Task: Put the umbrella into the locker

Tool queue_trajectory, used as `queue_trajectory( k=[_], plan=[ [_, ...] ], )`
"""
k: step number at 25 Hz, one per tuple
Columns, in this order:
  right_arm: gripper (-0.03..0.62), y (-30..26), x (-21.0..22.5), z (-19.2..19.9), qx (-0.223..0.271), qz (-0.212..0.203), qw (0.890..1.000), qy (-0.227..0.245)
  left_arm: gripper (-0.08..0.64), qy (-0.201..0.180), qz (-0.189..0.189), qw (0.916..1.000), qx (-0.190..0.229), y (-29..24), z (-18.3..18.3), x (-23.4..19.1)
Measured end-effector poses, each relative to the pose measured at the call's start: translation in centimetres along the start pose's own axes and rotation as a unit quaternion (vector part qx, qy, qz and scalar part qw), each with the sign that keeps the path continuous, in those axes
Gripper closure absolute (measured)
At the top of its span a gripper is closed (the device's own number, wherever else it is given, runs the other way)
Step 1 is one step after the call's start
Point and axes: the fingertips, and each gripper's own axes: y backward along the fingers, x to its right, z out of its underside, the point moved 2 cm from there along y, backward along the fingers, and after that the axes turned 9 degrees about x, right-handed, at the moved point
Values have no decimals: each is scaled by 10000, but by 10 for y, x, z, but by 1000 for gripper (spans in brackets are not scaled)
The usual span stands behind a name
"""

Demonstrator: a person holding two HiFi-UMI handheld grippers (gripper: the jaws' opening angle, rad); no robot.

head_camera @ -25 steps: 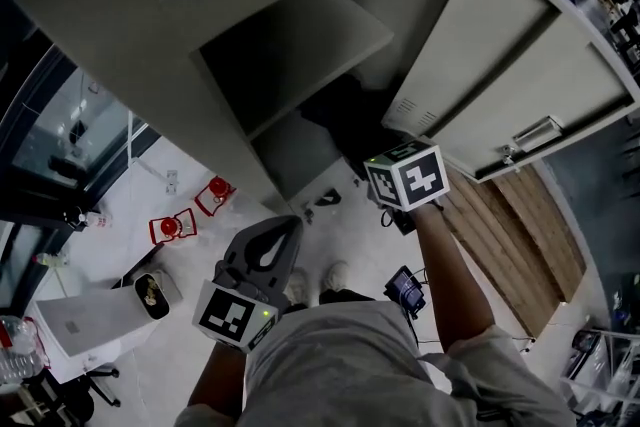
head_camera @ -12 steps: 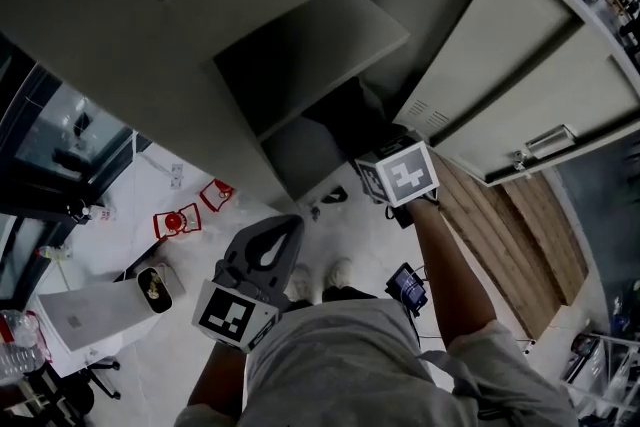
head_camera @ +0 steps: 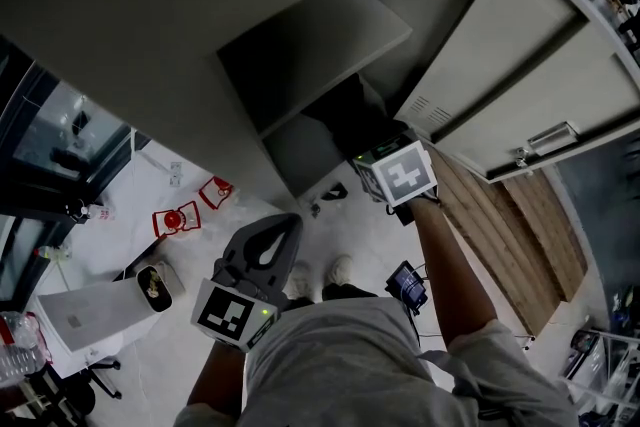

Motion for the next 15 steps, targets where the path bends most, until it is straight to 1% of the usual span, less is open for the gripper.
queue_trajectory(
  k=[3, 6, 15],
  plan=[
    [332, 2, -4, -5, 44, -50, 10000, 72, 545, 9, -5, 10000, -7, 2, 1, -1],
    [319, 2, -2, 0, 72, -29, 10000, -33, 545, 14, 17, 10000, -22, 3, 1, 0],
    [316, 17, 1, -6, 274, 28, 9996, -52, 545, 3, 153, 9999, -27, -2, 2, 6]
  ],
)
